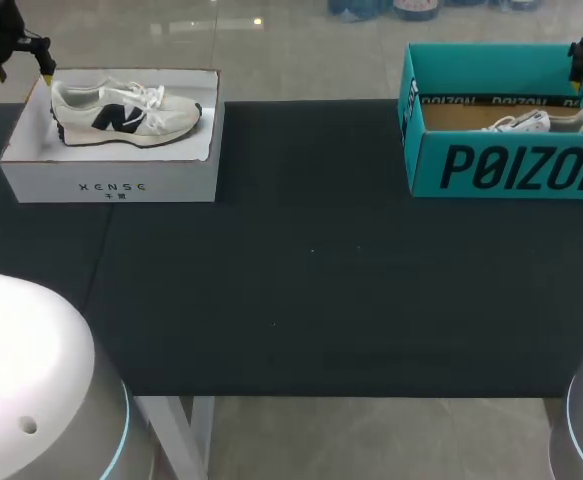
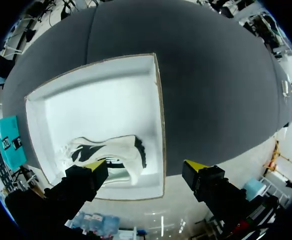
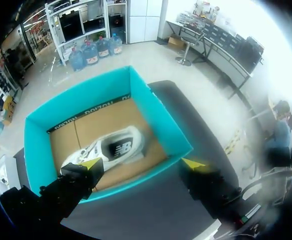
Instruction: Take the shoe out of the shoebox, open the shoe tongue, remove and reinsert the insole, then place the shoe into the shoebox
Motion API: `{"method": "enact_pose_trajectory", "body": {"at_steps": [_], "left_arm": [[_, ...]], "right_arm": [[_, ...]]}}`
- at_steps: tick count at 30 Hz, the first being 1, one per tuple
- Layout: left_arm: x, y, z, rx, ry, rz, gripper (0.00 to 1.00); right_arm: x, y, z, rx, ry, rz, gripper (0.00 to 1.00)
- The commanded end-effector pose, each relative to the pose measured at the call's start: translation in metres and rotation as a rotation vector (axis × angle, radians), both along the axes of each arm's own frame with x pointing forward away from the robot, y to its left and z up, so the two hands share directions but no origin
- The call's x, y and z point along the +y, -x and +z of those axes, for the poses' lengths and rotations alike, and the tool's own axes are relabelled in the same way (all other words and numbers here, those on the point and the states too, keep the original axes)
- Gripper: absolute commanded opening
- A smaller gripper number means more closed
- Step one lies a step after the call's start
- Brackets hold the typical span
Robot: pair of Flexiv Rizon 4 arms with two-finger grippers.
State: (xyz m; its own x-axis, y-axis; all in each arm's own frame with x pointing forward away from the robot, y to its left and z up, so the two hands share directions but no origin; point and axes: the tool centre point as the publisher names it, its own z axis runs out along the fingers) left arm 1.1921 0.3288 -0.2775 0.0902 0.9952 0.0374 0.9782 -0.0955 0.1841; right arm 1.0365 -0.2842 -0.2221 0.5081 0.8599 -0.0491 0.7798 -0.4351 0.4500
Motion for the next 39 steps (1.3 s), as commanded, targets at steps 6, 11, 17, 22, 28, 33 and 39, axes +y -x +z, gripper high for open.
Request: {"method": "enact_pose_trajectory", "body": {"at_steps": [6,11,17,22,28,33,39], "left_arm": [[-0.017,-0.053,-0.017,0.112,0.006,0.025,1.00],[-0.021,-0.048,-0.026,0.139,0.017,0.042,1.00],[-0.015,-0.046,-0.037,0.170,0.019,0.063,1.00],[-0.012,-0.046,-0.041,0.178,0.020,0.077,1.00],[-0.012,-0.047,-0.053,0.190,0.025,0.089,1.00],[-0.011,-0.050,-0.060,0.197,0.030,0.093,1.00],[-0.015,-0.055,-0.062,0.195,0.030,0.089,1.00]], "right_arm": [[0.000,0.000,0.000,-0.001,0.001,-0.001,1.00],[0.000,0.000,0.000,-0.001,0.001,-0.001,1.00],[0.000,0.000,0.000,-0.001,0.001,-0.001,1.00],[0.000,0.000,0.000,-0.001,0.001,-0.001,1.00],[0.000,0.000,0.000,-0.001,0.001,-0.001,1.00],[0.000,0.000,0.000,-0.001,0.001,-0.001,1.00],[0.000,0.000,0.000,-0.001,0.001,-0.001,1.00]]}}
